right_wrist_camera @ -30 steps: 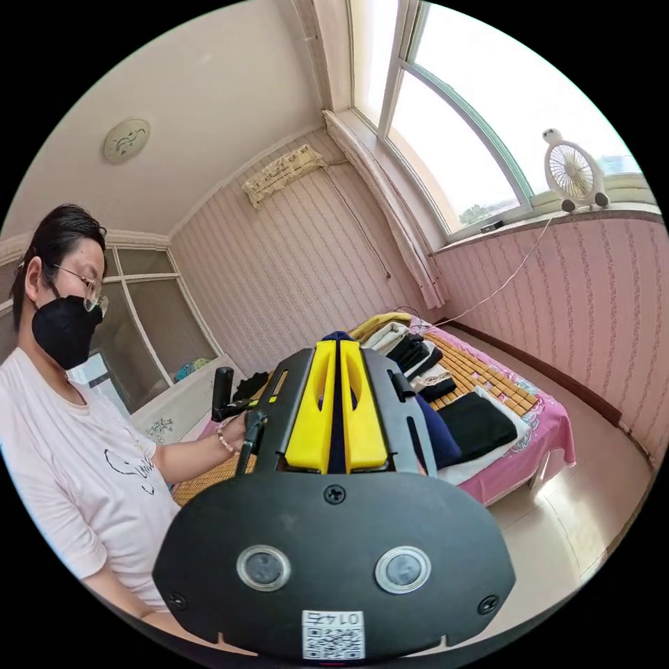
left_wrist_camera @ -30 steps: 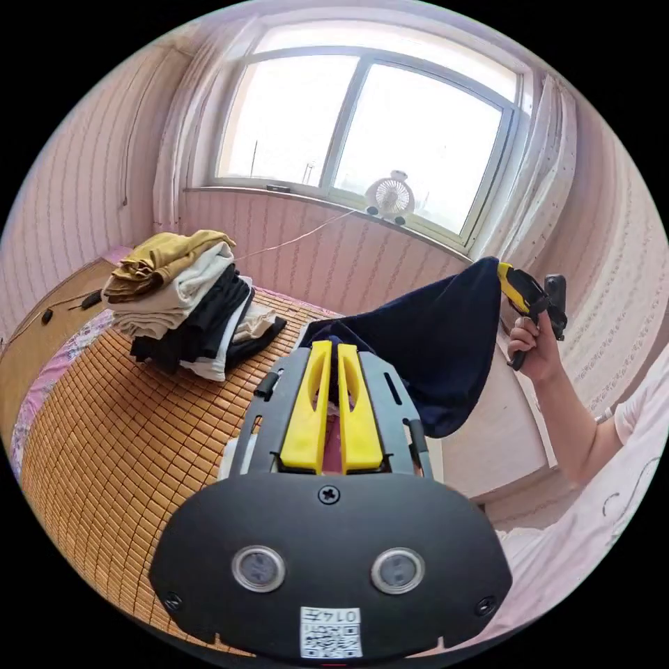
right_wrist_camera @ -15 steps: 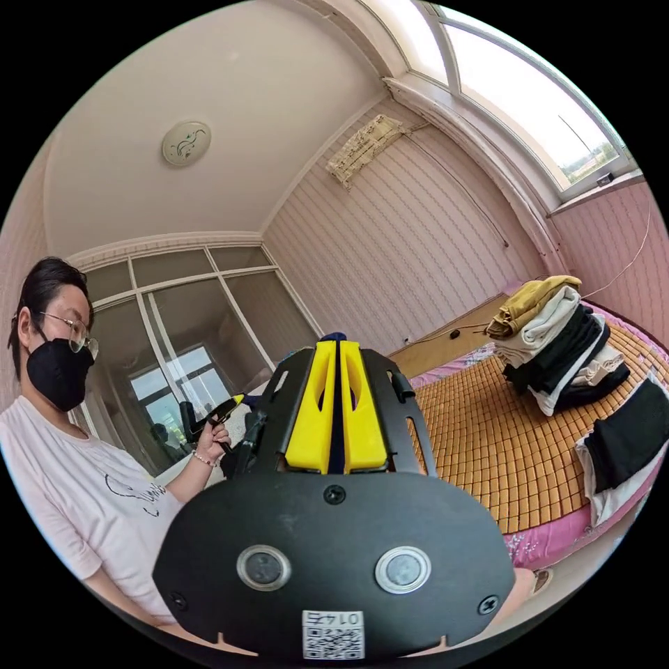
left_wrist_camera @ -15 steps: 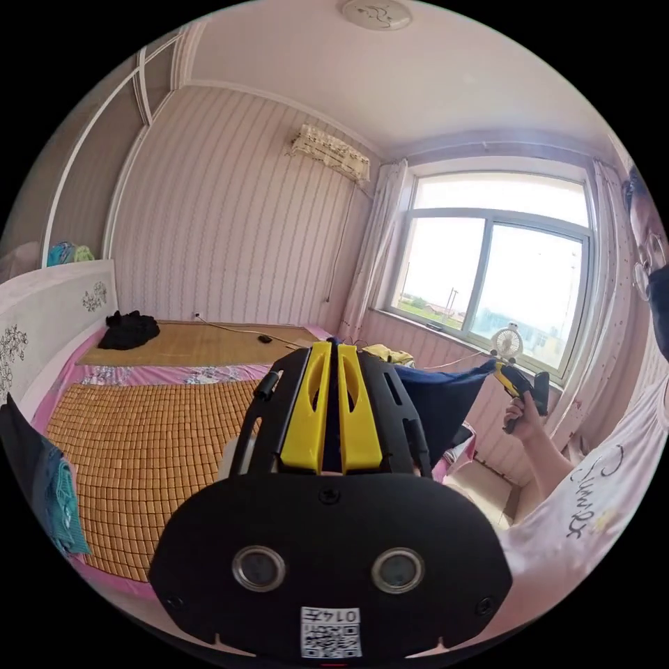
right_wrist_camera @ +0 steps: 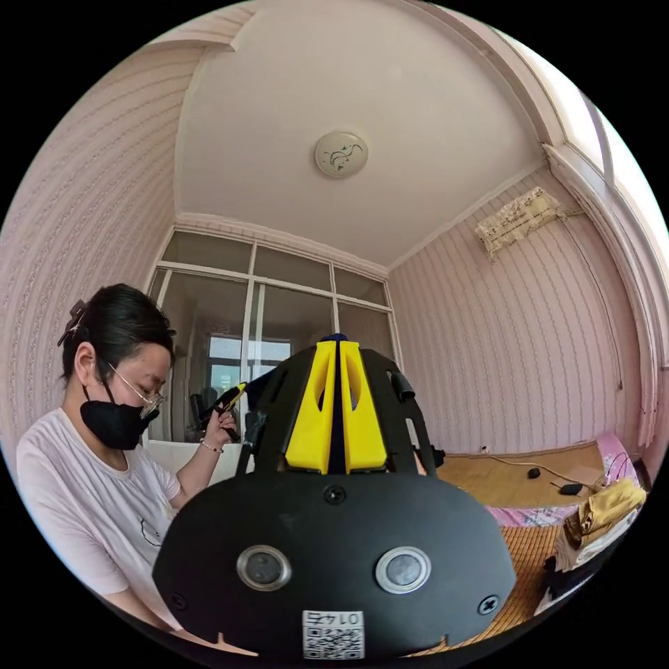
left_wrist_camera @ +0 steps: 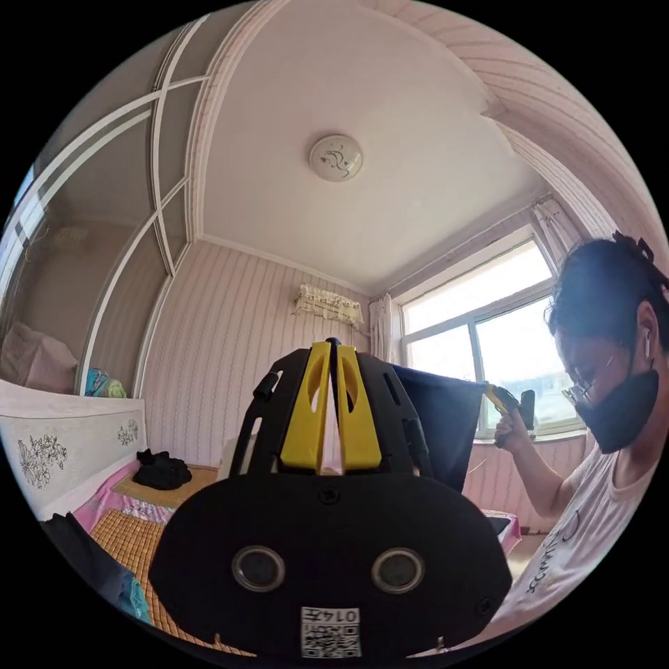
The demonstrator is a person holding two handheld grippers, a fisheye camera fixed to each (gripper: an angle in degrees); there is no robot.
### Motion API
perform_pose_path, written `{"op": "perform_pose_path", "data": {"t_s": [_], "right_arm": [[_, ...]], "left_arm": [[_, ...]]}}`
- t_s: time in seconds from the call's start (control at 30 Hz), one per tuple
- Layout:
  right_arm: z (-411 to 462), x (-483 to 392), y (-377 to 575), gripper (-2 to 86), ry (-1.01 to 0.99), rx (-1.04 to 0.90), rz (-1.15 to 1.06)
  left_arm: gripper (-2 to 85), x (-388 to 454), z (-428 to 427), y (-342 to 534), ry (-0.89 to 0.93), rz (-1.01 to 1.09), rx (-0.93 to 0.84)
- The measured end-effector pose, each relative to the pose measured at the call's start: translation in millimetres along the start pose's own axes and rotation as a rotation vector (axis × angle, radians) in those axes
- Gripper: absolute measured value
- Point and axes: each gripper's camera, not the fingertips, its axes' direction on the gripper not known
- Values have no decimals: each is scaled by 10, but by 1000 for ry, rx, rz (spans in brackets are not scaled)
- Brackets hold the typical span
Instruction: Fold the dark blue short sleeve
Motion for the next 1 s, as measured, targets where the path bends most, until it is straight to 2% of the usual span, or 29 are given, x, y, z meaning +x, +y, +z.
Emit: {"op": "perform_pose_path", "data": {"t_s": [0.13, 0.23, 0.3, 0.4, 0.43, 0.5, 0.57, 0.7, 0.77, 0.87, 1.0], "right_arm": [[489, 13, -440, 1, 105, -103, -136], [1182, 597, -366, 1, 201, -320, -65], [1856, 1296, 87, 1, 311, -584, 36], [2513, 2155, 1024, 2, 427, -849, 203], [2600, 2301, 1202, 2, 436, -883, 252], [2807, 2688, 1600, 2, 459, -869, 408], [2928, 2804, 1541, 2, 447, -766, 435], [3112, 2785, 958, 2, 391, -525, 332], [3143, 2753, 867, 2, 349, -495, 276], [3113, 2731, 1110, 3, 329, -527, 196], [2933, 2887, 2124, 3, 359, -721, 269]], "left_arm": [[-9, -194, 168, -362, -42, 32, 7], [-9, -568, 700, -270, -119, -3, -143], [-8, -976, 1318, 115, -220, -44, -370], [-8, -1510, 2038, 903, -310, -134, -675], [-8, -1597, 2132, 1055, -331, -163, -715], [-9, -1807, 2377, 1394, -360, -254, -771], [-9, -1810, 2502, 1310, -398, -209, -748], [-8, -1789, 2512, 876, -403, -148, -600], [-9, -1797, 2495, 911, -387, -125, -623], [-9, -1786, 2381, 1329, -363, -78, -691], [-9, -1879, 2195, 2508, -308, -168, -926]]}}
